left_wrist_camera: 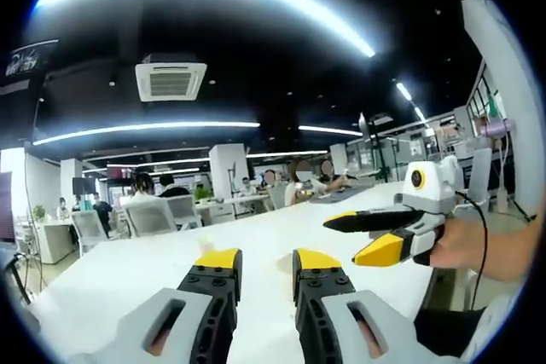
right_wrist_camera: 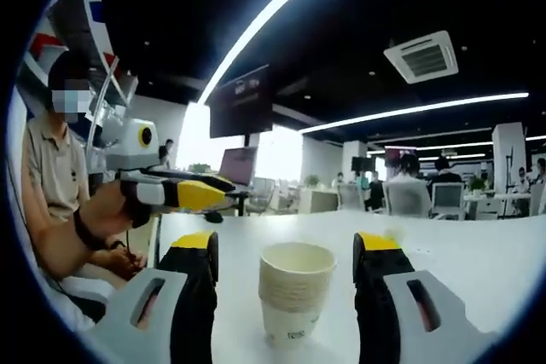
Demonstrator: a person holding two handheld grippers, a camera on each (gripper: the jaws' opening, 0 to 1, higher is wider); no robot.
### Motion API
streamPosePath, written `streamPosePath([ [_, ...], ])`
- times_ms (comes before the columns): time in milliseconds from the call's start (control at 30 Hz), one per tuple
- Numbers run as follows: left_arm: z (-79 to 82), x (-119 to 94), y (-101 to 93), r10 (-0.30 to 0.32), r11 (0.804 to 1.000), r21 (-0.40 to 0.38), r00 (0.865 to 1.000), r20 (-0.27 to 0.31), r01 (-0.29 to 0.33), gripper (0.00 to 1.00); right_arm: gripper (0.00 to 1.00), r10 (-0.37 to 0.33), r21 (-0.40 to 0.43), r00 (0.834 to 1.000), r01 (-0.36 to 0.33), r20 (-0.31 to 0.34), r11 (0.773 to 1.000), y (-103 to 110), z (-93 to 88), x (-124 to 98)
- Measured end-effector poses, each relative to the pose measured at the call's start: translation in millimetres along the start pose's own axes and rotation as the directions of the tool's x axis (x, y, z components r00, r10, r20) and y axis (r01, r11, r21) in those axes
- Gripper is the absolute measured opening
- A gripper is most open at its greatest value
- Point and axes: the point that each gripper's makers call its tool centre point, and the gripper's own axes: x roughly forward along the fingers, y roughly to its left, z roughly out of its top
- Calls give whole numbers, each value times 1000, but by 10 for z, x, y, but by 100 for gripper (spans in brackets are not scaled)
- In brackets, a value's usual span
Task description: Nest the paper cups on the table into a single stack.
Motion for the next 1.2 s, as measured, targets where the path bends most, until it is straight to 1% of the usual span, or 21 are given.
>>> streamPosePath([
  [67,-25,31,-10,-3,1000,-3,1000,-1,3,28,67,-6,-3,1000,6,13,1000,7,47,-46],
  [167,-43,46,-21,-4,1000,-10,1000,-3,4,34,67,-7,3,1000,7,25,1000,16,71,-87],
  [233,-30,53,-15,1,1000,-9,1000,4,-1,36,67,-3,15,999,3,47,1000,39,101,-134],
  [300,10,62,18,13,1000,-27,1000,17,-12,38,66,-9,31,997,6,74,999,39,134,-180],
  [367,48,68,78,22,999,-49,999,30,-20,38,66,-6,32,996,4,86,999,64,141,-206],
  [467,86,102,210,40,997,-69,998,40,-37,39,66,-7,30,997,5,83,1000,82,134,-223],
  [500,101,124,267,46,996,-84,998,45,-42,39,66,-9,30,997,7,82,1000,84,135,-230],
  [600,103,215,420,61,994,-95,997,45,-56,39,66,-17,25,997,15,79,1000,89,142,-267],
  [667,96,331,493,61,993,-101,997,43,-56,39,66,-23,27,997,20,80,999,99,146,-295],
  [733,89,444,510,40,995,-88,998,38,-37,39,66,-24,30,997,21,78,999,126,158,-331],
  [833,44,654,622,42,997,-71,999,11,-41,39,65,-33,18,997,32,71,999,122,172,-365],
  [867,2,750,729,66,996,-64,998,-8,-66,39,65,-35,16,997,34,67,999,113,165,-368],
  [900,-16,798,792,83,995,-51,996,-11,-84,38,65,-39,16,997,38,66,999,99,163,-372],
  [933,-50,907,874,92,995,-43,996,-17,-93,38,65,-41,21,997,40,65,999,89,161,-373],
  [1033,-101,1114,1048,92,990,-105,995,-31,-95,40,65,-38,28,997,36,70,999,92,189,-376],
  [1100,-152,1235,1173,105,988,-109,993,-51,-110,40,65,-38,22,997,37,69,999,120,211,-385],
  [1167,-173,1327,1282,118,986,-113,992,-39,-122,40,65,-37,24,997,35,72,999,137,226,-398],
  [1200,-222,1380,1332,130,984,-118,990,-49,-135,40,65,-38,22,997,36,73,999,146,232,-405],
])
